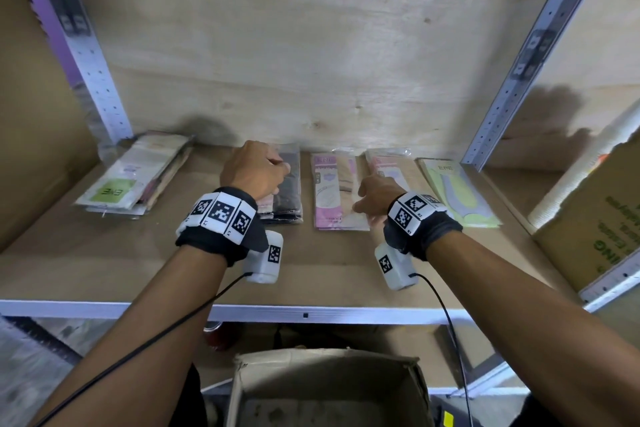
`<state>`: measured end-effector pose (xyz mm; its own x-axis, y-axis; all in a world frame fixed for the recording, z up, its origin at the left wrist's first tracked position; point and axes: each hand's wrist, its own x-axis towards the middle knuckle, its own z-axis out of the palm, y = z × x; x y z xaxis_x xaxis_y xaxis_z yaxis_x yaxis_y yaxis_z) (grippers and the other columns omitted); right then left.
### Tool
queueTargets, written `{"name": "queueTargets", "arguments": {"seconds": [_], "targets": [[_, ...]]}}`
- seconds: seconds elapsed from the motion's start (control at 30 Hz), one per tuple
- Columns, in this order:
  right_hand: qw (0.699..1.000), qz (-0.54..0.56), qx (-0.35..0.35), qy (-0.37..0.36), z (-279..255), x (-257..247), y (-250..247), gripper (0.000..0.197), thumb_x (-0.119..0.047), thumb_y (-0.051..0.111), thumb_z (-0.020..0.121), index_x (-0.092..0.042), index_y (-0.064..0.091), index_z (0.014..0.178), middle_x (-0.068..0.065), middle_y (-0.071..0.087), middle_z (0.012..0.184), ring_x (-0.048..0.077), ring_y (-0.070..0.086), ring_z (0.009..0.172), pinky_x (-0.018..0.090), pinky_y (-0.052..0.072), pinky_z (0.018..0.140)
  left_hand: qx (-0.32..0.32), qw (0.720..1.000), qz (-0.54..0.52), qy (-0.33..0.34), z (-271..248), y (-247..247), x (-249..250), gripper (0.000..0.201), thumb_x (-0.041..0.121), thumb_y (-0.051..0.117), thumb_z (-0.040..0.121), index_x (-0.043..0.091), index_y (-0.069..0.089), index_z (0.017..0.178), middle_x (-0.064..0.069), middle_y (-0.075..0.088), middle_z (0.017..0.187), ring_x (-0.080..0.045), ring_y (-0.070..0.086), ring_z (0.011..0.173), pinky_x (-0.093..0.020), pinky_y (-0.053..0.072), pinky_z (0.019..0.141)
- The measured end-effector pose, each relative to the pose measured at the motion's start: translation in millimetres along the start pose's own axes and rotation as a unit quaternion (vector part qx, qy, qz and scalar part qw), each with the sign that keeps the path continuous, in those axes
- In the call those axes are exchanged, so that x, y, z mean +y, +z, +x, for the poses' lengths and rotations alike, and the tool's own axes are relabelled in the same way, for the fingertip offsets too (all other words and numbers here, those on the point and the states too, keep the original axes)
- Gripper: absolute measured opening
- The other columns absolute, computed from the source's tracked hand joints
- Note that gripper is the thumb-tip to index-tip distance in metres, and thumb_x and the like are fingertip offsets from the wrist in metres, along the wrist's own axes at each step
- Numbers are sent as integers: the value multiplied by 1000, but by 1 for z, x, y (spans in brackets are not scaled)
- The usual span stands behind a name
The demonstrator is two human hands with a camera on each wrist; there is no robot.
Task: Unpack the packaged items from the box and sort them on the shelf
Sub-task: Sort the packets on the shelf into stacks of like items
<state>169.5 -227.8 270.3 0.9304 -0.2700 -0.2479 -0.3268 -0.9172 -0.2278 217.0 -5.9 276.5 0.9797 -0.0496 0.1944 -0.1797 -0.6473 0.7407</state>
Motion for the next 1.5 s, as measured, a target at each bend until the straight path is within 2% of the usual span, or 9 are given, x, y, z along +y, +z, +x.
{"name": "queueTargets", "arguments": {"seconds": [0.27, 0.6, 0.9, 0.93, 0.97, 1.07, 1.13, 1.33, 1.5], "targets": [[998, 30, 47, -19, -7, -6, -7, 71, -18, 64, 92, -8, 27, 152, 17, 51, 139, 35, 60, 115, 44, 53, 97, -22, 999, -15, -43, 3, -12, -18, 10, 21, 69, 83, 13, 75, 83, -5, 77, 77, -25, 75, 72, -42, 63, 77], [950, 223, 106, -189, 0, -126, 3, 17, -19, 62, 88, -16, 69, 103, 8, 75, 92, 27, 72, 88, 42, 60, 83, 120, 982, 44, -140, 18, -99, -99, 26, 35, 66, 88, 13, 74, 101, -12, 71, 114, -35, 62, 103, -36, 47, 94], [866, 436, -156, -188, 23, -249, 65, 40, 7, 41, 97, 8, 48, 137, 11, 38, 68, 23, 39, 53, 21, 45, 43, 57, 963, 28, -261, 13, -146, -172, 54, 28, 63, 89, 1, 55, 136, -22, 60, 135, -39, 58, 120, -41, 46, 100], [862, 436, -175, -189, 27, -258, 72, 40, 7, 40, 97, 27, 27, 129, 10, 36, 67, 22, 36, 53, 21, 43, 43, 41, 965, 25, -258, 12, -146, -175, 52, 27, 63, 91, 3, 56, 136, -21, 60, 135, -38, 59, 119, -40, 47, 101], [858, 436, -196, -185, 26, -266, 76, 19, 6, 40, 98, -13, 38, 99, 11, 37, 67, 22, 39, 54, 22, 45, 47, 27, 966, 28, -256, 12, -146, -178, 50, 28, 62, 91, 2, 58, 134, -21, 61, 134, -38, 60, 118, -40, 47, 100], [858, 446, -184, -175, 33, -283, 92, 17, 1, 49, 98, -7, 59, 86, 14, 56, 77, 25, 58, 69, 35, 58, 74, 4, 967, 51, -248, 12, -146, -178, 45, 30, 63, 93, 0, 64, 125, -21, 64, 128, -35, 63, 112, -33, 48, 87], [850, 461, -184, -179, 33, -287, 97, 12, 1, 54, 96, -1, 65, 91, 16, 59, 80, 25, 59, 68, 32, 59, 66, 5, 967, 77, -241, 13, -145, -172, 43, 32, 64, 92, 3, 65, 124, -18, 65, 127, -33, 63, 109, -30, 44, 78], [836, 488, -168, -184, 34, -276, 96, 25, 8, 61, 90, -9, 51, 74, 11, 48, 62, 21, 47, 55, 31, 48, 56, 6, 968, 95, -232, 8, -134, -151, 46, 29, 61, 92, 9, 56, 133, -16, 61, 131, -34, 60, 116, -39, 49, 99], [846, 477, -144, -190, 22, -253, 76, 28, 4, 66, 89, -3, 54, 113, 14, 62, 72, 20, 56, 56, 27, 49, 56, 55, 964, 108, -238, 4, -136, -140, 42, 17, 56, 92, 6, 55, 132, -17, 63, 128, -37, 61, 115, -40, 50, 96]]}}
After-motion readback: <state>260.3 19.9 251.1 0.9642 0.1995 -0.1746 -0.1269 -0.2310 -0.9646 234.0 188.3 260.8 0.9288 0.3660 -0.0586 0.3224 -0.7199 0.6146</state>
